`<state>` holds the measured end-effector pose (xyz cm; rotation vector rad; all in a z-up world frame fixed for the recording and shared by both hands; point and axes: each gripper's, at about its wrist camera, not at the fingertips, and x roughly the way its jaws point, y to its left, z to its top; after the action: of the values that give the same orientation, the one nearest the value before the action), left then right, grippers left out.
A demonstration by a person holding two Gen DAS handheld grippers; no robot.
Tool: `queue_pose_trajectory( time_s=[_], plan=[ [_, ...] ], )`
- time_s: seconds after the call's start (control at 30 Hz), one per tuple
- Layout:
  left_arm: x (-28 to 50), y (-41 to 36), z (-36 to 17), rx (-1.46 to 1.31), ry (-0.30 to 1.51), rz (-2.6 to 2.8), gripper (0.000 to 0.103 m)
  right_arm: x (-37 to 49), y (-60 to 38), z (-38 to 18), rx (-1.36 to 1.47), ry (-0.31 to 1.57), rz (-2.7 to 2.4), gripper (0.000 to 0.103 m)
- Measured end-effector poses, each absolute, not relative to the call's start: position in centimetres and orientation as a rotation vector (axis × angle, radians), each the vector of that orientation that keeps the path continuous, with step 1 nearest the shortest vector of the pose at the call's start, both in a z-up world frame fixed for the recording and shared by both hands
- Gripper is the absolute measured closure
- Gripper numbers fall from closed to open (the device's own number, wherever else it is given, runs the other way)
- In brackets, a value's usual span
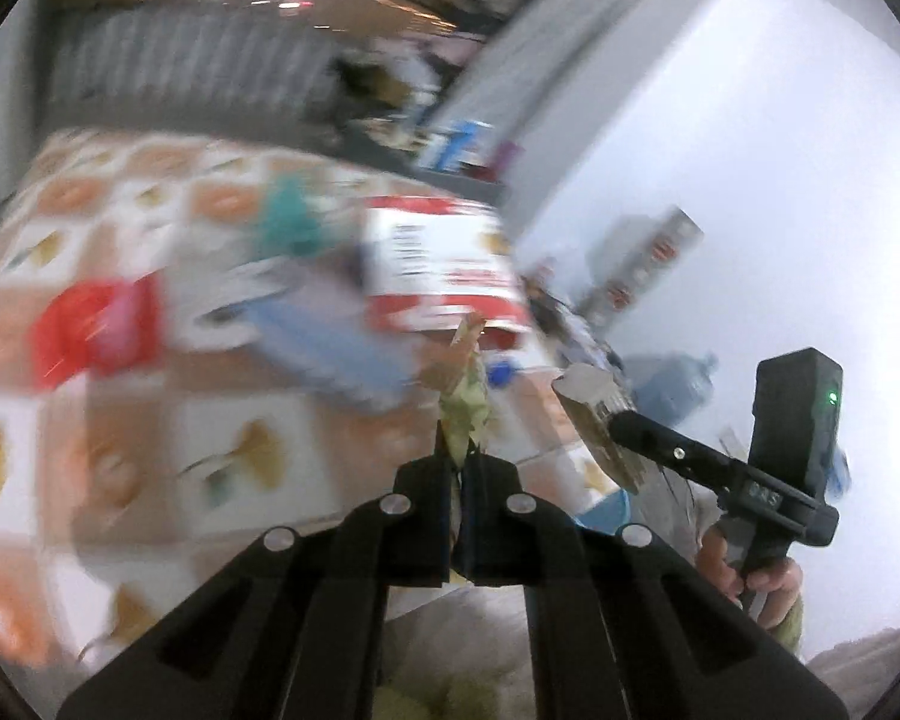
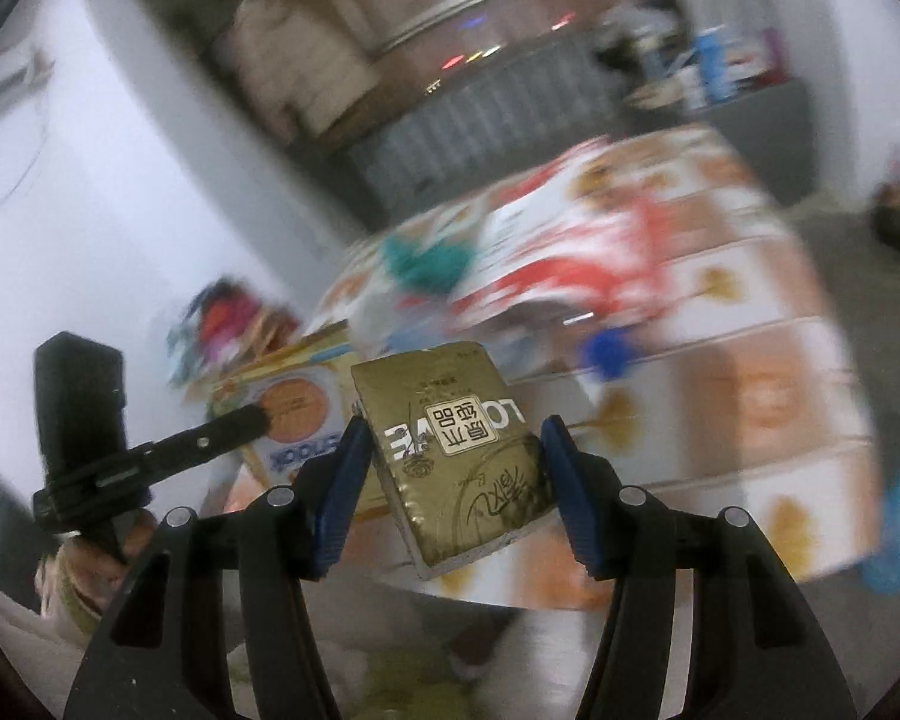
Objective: Collect trash
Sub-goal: 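Carry box and wrapper to the blue wastebasket and open both tools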
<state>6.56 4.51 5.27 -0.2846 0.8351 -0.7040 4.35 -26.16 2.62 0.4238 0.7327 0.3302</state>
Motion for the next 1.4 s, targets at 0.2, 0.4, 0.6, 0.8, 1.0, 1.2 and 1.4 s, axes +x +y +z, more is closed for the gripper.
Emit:
queue_pose_trajectory(
  time_s=[0.2,0.4,0.6,0.8,1.0,1.2,1.4],
  plan=[
    [8.7,-8.4,7.2,-0.109,0.862,-0.943,0.101,-0.2,-37.4,3.0,0.570,0.635,0.041,0.048],
    [9.4,-24.9,6.8,0.132,0.902,-1.134,0.101,-3.9,-48.9,0.3,0.721,0.621,-0.250,0.048],
    [9.0,-39.3,2.0,0.354,0.989,-1.208,0.100,-4.5,-57.9,-6.0,0.887,0.672,-0.431,0.048],
    [9.2,-49.1,-4.6,0.436,1.072,-1.212,0.100,-4.7,-65.3,-12.5,1.083,0.676,-0.532,0.045],
    [10.1,-54.6,-10.1,0.460,1.094,-1.165,0.069,-4.5,-69.2,-17.9,1.165,0.705,-0.637,0.031],
    [9.2,-55.0,-9.6,0.452,1.101,-1.158,0.060,-6.3,-68.4,-18.1,1.163,0.718,-0.674,0.030],
    [7.9,-51.9,-5.1,0.491,1.033,-1.144,0.052,-6.3,-66.1,-13.8,0.996,0.740,-0.692,0.024]
  ],
)
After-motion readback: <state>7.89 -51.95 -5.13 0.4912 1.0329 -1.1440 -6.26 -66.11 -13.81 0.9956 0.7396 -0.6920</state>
